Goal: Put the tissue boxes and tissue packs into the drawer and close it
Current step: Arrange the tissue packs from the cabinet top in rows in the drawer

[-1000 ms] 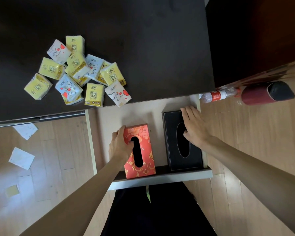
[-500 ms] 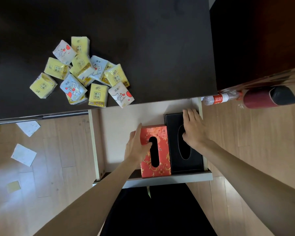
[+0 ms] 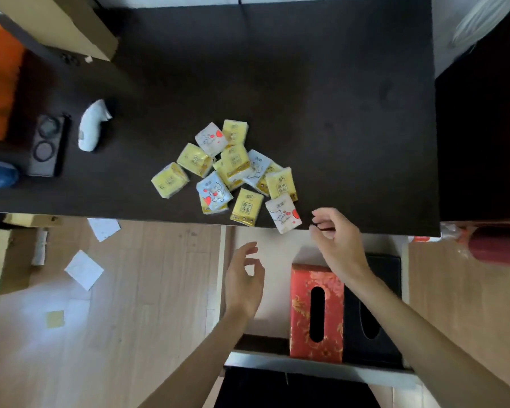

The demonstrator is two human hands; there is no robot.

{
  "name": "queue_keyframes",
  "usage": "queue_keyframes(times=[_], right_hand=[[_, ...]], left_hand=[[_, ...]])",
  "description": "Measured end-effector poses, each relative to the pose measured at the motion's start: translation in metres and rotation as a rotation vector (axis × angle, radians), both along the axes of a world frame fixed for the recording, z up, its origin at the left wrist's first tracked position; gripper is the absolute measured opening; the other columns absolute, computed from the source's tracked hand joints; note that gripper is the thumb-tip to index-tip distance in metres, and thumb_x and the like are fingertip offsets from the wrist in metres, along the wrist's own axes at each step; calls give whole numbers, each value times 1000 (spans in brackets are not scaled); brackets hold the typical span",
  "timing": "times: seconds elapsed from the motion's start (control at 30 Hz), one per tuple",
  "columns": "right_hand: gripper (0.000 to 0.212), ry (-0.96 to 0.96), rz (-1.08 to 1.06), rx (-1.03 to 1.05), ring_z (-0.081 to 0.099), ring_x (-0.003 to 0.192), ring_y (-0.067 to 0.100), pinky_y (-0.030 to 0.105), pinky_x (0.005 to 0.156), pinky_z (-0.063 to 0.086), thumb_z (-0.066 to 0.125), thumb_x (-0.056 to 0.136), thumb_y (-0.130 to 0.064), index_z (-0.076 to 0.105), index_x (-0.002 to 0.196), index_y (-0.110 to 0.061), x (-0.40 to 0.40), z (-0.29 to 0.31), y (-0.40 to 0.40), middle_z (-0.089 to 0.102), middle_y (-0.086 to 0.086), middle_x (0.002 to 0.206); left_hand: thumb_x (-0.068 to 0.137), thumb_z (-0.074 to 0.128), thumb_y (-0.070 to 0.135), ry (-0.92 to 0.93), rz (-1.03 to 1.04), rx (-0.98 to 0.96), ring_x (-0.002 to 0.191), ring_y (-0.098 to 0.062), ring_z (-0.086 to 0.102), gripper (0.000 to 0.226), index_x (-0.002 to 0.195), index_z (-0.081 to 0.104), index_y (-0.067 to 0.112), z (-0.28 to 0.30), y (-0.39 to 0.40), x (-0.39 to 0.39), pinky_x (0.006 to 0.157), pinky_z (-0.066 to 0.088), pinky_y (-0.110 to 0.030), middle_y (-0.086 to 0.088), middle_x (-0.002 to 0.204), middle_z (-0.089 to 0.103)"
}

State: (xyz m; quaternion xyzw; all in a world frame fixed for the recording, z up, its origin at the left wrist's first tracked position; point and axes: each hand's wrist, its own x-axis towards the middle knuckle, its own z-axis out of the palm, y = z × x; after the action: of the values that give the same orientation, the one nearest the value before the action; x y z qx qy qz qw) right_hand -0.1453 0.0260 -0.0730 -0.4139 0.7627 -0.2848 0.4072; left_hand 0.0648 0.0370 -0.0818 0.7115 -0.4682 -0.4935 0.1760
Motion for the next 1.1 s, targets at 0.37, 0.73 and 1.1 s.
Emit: queue_keyframes(times=[0.37,0.73,1.1], right_hand=[[65,370,76,138,59,91,7,19,59,42,89,73,-43,43,118,-31,41,-14,-52,58,-8,113],[68,524,-19,190,57,117,20,36,82,51,83,81,-38,47,137,-21,-20,-14,-92,54,4,137],[78,608,334,40,61,108,18,26,68,51,80,85,-44,38,147,-20,41,-13,-107,56,6,133]], left_hand=[[87,69,21,-434,-627,-315,130,-25,41,53,137,52,18,4,-107,9,98,44,-37,-6,146,43],[87,71,33,-403,-732,-257,142,-22,23,76,150,29,31,-12,-109,16,101,48,-39,0,157,19],[81,71,46,-413,-722,-261,125,-19,44,72,141,33,34,-18,-106,15,80,56,-34,3,144,36]])
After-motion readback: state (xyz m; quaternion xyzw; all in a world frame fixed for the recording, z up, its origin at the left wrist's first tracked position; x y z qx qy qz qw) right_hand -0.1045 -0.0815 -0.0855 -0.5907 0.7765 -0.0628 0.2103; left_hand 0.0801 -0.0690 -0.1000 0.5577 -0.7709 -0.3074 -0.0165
